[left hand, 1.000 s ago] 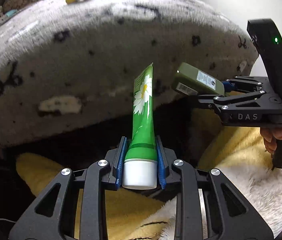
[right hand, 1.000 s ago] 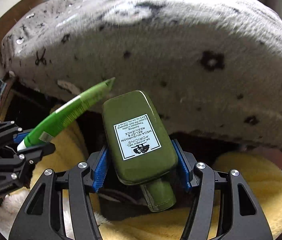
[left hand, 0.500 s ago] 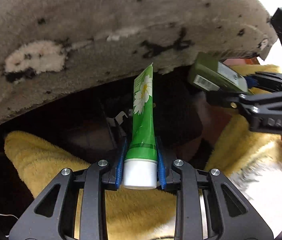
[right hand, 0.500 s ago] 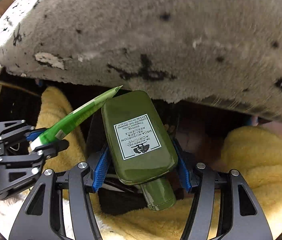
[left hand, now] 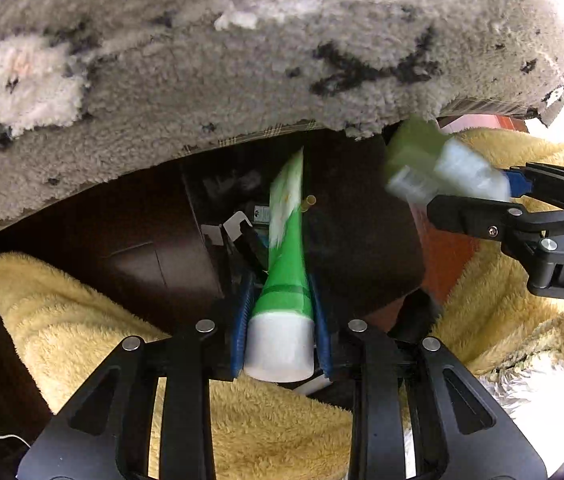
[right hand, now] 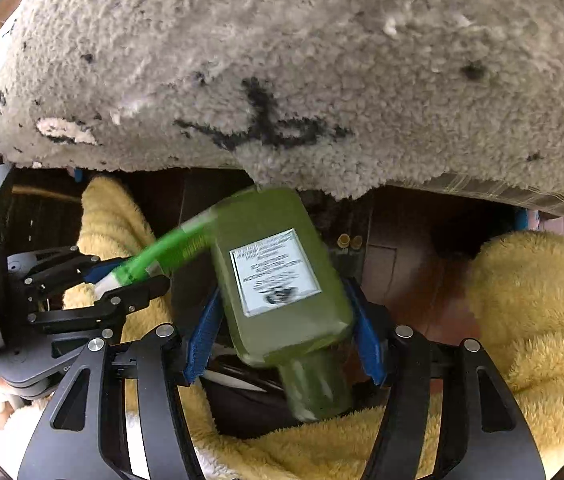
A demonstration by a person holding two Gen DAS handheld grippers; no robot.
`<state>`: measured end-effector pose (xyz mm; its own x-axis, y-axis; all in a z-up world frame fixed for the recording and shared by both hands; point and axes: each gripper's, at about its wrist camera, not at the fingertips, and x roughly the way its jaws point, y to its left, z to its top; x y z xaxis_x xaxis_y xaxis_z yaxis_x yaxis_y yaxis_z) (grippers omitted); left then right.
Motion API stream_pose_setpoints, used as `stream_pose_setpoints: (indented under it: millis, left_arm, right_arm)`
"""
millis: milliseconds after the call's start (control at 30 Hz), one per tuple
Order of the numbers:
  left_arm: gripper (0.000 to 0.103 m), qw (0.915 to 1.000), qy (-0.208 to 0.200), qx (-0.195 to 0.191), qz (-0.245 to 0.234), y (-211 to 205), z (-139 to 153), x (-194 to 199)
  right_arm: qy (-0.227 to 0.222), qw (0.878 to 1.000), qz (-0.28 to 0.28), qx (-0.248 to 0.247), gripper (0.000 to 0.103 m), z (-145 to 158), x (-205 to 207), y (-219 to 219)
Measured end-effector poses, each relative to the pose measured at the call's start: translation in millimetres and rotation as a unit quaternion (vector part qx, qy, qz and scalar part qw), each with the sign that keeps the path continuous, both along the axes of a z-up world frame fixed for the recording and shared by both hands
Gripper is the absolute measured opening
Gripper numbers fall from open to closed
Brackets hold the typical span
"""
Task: Collect trash
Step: 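Carry the green tube and green bottle down to the bin and release both, then raise both open tools back over the bed toward the remaining items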
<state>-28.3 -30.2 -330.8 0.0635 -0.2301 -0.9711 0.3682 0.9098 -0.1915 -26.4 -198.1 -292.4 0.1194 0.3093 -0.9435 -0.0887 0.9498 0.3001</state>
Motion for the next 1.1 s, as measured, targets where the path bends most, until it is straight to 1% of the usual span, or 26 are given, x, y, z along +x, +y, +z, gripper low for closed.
stream_pose_setpoints:
  millis: [33, 100, 133, 167, 200, 233, 267, 333, 400, 467, 633, 733, 800, 833, 933, 1000, 1033, 1067, 1100]
  left_arm:
    - [0.033, 1.0, 0.001, 0.002, 0.002, 1, 0, 1]
    - [0.052, 1.0, -0.002, 0.005, 0.005, 3, 0, 4]
    - [0.056, 1.0, -0.003, 0.005, 0.008, 4, 2, 6]
    - [0.06, 0.9999, -0.004, 0.004, 0.01, 6, 3, 6]
    - [0.062, 0.9999, -0.006, 0.006, 0.012, 7, 5, 7]
    - [0.063, 0.9998, -0.008, 0.008, 0.014, 15, 9, 14]
    - [0.065, 0.9998, -0.011, 0.01, 0.015, 16, 11, 15]
    - [0.068, 0.9996, -0.018, 0.01, 0.019, 19, 16, 16]
    - [0.071, 0.9994, -0.025, 0.009, 0.021, 13, 24, 18]
    - [0.073, 0.9992, -0.034, 0.008, 0.021, 13, 33, 17]
    - [0.075, 0.9979, -0.059, -0.003, 0.027, 16, 60, 18]
    - [0.075, 0.9959, -0.086, -0.008, 0.025, 19, 83, 17]
    - [0.081, 0.993, -0.116, -0.013, 0.021, 19, 99, 18]
    - [0.082, 0.9908, -0.133, -0.014, 0.019, 19, 108, 19]
    - [0.083, 0.984, -0.176, -0.015, 0.021, 19, 132, 26]
    - [0.083, 0.9787, -0.202, -0.022, 0.025, 21, 150, 32]
    - [0.083, 0.9761, -0.215, -0.023, 0.025, 22, 157, 37]
    - [0.083, 0.9732, -0.227, -0.023, 0.025, 23, 164, 41]
    - [0.083, 0.9701, -0.241, -0.02, 0.027, 25, 172, 47]
  right_arm:
    - [0.0, 1.0, -0.002, -0.001, 0.066, -1, 1, -1]
    - [0.0, 1.0, -0.006, -0.006, 0.07, 0, 5, -3]
    - [-0.001, 1.0, -0.007, -0.009, 0.074, 1, 6, -3]
    - [-0.003, 1.0, -0.008, -0.012, 0.075, 2, 6, -4]
    - [-0.003, 1.0, -0.009, -0.014, 0.076, 3, 7, -5]
    - [-0.004, 1.0, -0.01, -0.015, 0.078, 4, 7, -6]
    - [-0.006, 1.0, -0.013, -0.018, 0.084, 5, 7, -7]
    - [-0.013, 1.0, -0.016, -0.024, 0.09, 9, 7, -10]
    - [-0.018, 0.999, -0.017, -0.025, 0.09, 14, 6, -11]
    - [-0.026, 0.999, -0.02, -0.026, 0.095, 20, 6, -16]
    - [-0.053, 0.998, -0.023, -0.024, 0.095, 41, 9, -19]
    - [-0.082, 0.996, -0.022, -0.026, 0.095, 63, 11, -21]
    - [-0.115, 0.993, -0.024, -0.023, 0.095, 82, 15, -23]
    - [-0.136, 0.99, -0.027, -0.022, 0.095, 92, 18, -25]
    - [-0.181, 0.982, -0.043, -0.019, 0.095, 116, 30, -36]
    - [-0.2, 0.978, -0.052, -0.015, 0.095, 131, 40, -43]
    - [-0.197, 0.979, -0.057, -0.005, 0.096, 137, 47, -46]
    - [-0.189, 0.98, -0.061, 0.008, 0.098, 140, 55, -50]
    - [-0.174, 0.982, -0.07, 0.024, 0.099, 141, 63, -54]
